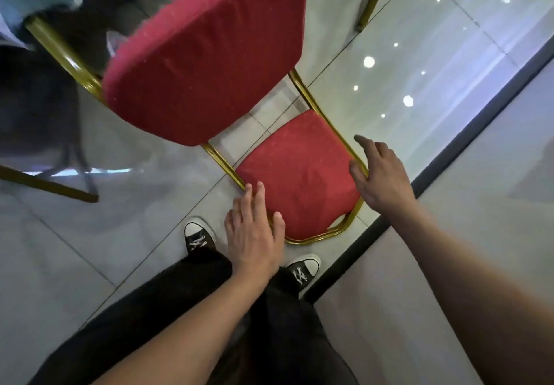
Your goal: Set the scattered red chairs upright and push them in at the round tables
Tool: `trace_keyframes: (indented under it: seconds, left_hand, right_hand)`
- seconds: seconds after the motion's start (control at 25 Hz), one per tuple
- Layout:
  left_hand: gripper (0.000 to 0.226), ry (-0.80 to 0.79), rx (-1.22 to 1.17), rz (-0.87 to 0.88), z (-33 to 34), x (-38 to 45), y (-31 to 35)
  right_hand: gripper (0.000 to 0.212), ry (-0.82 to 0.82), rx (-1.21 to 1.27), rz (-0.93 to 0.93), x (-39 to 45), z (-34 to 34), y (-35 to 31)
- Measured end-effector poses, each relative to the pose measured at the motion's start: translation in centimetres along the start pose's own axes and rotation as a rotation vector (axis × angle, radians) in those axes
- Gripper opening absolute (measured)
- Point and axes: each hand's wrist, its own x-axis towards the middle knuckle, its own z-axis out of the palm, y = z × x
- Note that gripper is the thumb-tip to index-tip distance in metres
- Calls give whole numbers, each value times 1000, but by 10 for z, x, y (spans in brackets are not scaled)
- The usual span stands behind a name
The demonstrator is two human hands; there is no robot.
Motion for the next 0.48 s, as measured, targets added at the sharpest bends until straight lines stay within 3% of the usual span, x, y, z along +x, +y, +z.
trace_keyframes:
  seconds: [0.16,0.32,0.48]
  left_hand:
    - [68,-48,-56,-117,102,58,-11]
    - [73,-46,68,-133,168,118,-34]
    - [77,-58,89,-262,220,148,-67]
  right_hand:
    - [65,-74,-50,20,56,73,58]
    - [66,-41,-65,52,97,134,106]
    - [68,-36,-71,69,127,185,143]
